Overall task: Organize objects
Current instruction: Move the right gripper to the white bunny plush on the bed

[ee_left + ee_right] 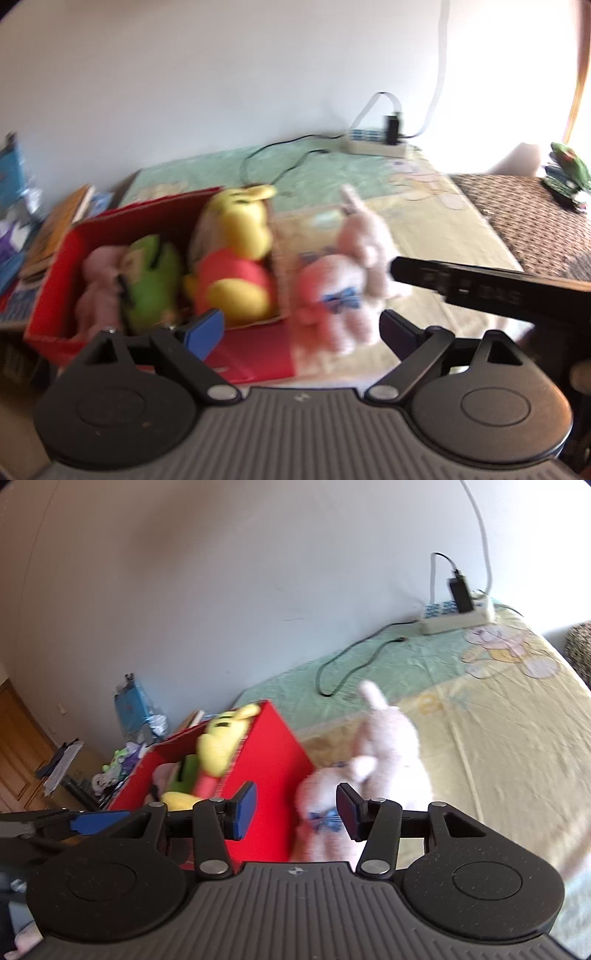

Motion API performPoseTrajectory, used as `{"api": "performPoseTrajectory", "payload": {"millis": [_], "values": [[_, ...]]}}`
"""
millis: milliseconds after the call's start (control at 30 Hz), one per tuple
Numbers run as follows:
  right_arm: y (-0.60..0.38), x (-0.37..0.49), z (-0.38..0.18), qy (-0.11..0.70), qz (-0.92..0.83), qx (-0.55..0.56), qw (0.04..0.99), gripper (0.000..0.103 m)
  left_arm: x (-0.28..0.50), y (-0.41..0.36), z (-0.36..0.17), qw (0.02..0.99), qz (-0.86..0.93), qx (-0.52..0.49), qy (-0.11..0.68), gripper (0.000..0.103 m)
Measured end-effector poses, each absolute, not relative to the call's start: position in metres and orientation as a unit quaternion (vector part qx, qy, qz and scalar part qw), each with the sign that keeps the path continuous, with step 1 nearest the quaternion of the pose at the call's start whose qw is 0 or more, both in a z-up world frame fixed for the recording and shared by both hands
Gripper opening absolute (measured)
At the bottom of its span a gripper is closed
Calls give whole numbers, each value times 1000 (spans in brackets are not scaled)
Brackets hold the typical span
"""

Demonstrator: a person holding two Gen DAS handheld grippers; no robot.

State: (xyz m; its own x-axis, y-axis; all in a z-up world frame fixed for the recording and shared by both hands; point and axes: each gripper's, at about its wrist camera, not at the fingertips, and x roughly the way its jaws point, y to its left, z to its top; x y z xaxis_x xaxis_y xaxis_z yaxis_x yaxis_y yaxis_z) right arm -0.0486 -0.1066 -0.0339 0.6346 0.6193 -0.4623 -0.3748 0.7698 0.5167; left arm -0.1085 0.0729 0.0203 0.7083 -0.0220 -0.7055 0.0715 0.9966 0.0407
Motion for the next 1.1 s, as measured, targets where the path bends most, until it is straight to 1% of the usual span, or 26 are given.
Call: {"api": "performPoseTrajectory", "payload": {"millis": [267,533,767,1100], "values": [[-135,-26,-51,338,249,200,885,52,-90,30,-3,916,-104,43,386,92],[-152,1,-55,353,238,199,883,52,-63,16,-35,908,-117,49,399,92],[-144,29,-56,365,257,163,880,52,-41,14,-54,904,-125,37,408,92],[-94,61,-71,377,291,81,876,53,-29,20,-64,895,-132,30,425,92]]}}
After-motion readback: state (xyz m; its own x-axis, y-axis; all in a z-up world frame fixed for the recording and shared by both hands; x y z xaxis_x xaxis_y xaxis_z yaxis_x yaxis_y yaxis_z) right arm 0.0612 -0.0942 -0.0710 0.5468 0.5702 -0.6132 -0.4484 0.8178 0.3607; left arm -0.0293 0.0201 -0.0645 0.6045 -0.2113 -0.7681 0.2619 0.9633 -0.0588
